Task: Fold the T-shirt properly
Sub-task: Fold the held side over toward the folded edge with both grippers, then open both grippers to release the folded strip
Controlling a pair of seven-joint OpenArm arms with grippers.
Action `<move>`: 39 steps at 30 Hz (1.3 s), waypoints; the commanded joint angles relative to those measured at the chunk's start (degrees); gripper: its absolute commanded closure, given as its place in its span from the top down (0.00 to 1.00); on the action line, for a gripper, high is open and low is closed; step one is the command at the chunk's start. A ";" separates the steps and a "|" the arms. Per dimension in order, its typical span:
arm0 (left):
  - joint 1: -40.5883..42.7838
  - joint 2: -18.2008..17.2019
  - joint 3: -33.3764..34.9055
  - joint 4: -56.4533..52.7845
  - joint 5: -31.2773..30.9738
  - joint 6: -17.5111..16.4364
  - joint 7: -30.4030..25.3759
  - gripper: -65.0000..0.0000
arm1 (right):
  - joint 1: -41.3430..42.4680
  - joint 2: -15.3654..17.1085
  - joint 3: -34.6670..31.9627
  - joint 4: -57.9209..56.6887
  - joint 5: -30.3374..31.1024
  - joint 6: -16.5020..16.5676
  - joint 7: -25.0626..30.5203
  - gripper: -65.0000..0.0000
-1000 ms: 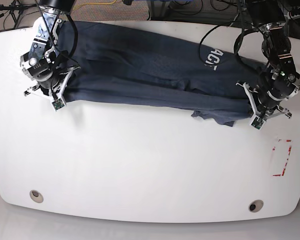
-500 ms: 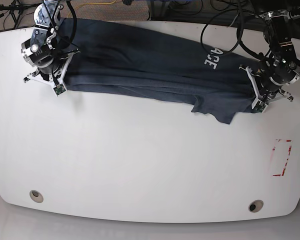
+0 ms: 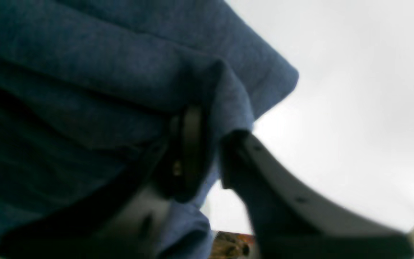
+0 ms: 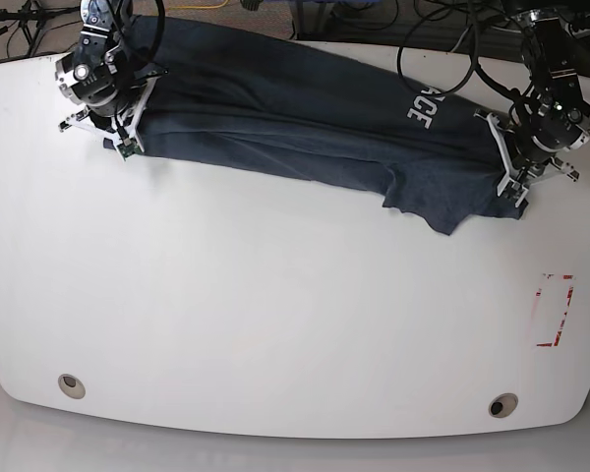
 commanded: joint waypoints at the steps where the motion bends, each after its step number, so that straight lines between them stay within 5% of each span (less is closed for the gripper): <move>1: -0.43 -0.83 -0.17 0.87 0.57 0.38 -0.58 0.04 | -0.39 -0.41 0.28 1.08 -0.25 -0.38 0.49 0.34; 6: -0.43 -0.83 -0.26 0.87 0.57 0.38 -0.58 0.27 | -1.62 -0.77 0.10 1.35 0.27 -0.38 0.49 0.67; 9: -0.60 -0.83 -0.26 1.05 0.57 0.38 -0.58 0.40 | -1.45 -0.77 0.19 1.35 0.27 -0.38 0.67 0.75; 13: -0.86 -0.83 -0.26 1.31 0.49 0.38 -0.58 0.48 | -0.31 -0.85 0.72 1.87 0.80 -0.38 1.46 0.75; 39: -7.28 -0.57 -8.61 4.47 -4.61 0.38 0.56 0.47 | 0.66 -1.47 13.11 1.61 25.77 -0.38 1.90 0.75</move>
